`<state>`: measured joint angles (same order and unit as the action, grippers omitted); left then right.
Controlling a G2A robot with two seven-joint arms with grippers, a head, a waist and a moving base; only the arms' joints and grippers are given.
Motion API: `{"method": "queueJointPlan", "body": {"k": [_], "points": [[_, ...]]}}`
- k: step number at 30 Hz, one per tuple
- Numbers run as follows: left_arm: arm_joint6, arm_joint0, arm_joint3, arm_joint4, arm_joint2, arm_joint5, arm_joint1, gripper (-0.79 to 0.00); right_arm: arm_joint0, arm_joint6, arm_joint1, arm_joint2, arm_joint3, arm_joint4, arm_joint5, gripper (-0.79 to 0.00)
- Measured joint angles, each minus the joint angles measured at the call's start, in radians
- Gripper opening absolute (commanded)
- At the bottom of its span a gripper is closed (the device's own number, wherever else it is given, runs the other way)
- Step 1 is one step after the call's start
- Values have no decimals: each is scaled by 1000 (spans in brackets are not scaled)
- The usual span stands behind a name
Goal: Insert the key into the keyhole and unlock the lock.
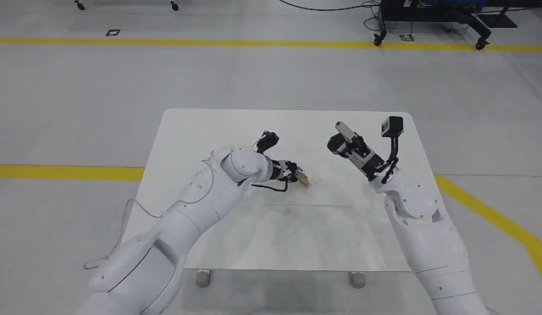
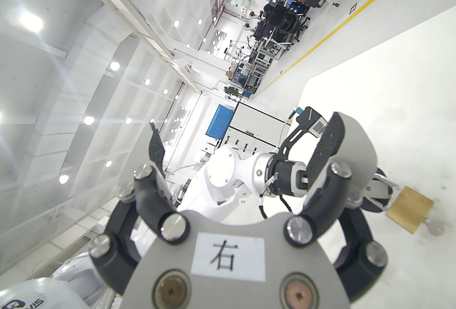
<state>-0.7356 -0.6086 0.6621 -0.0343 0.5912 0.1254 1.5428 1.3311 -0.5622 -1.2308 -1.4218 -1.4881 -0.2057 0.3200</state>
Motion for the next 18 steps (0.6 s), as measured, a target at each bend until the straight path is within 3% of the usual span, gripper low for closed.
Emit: {"method": "queueJointPlan", "body": {"k": [1,2,3,8,12,15,18], "points": [[3,8,-20,7,-4,-1,6,-308,0,0,0,0,0,0,0,0],[4,13,-33,7,-4,-4,10,-80,0,0,0,0,0,0,0,0],[4,16,-46,3,-2,-9,12,0,0,0,0,0,0,0,0,0],[-15,26,-111,-40,39,-37,10,0,0,0,0,0,0,0,0,0],[-44,18,-118,-121,112,-110,-14,0,0,0,0,0,0,0,0,0],[-26,4,-63,-118,168,-204,-47,0,0,0,0,0,0,0,0,0],[60,-46,62,-52,235,-308,-95,0,0,0,0,0,0,0,0,0]]}}
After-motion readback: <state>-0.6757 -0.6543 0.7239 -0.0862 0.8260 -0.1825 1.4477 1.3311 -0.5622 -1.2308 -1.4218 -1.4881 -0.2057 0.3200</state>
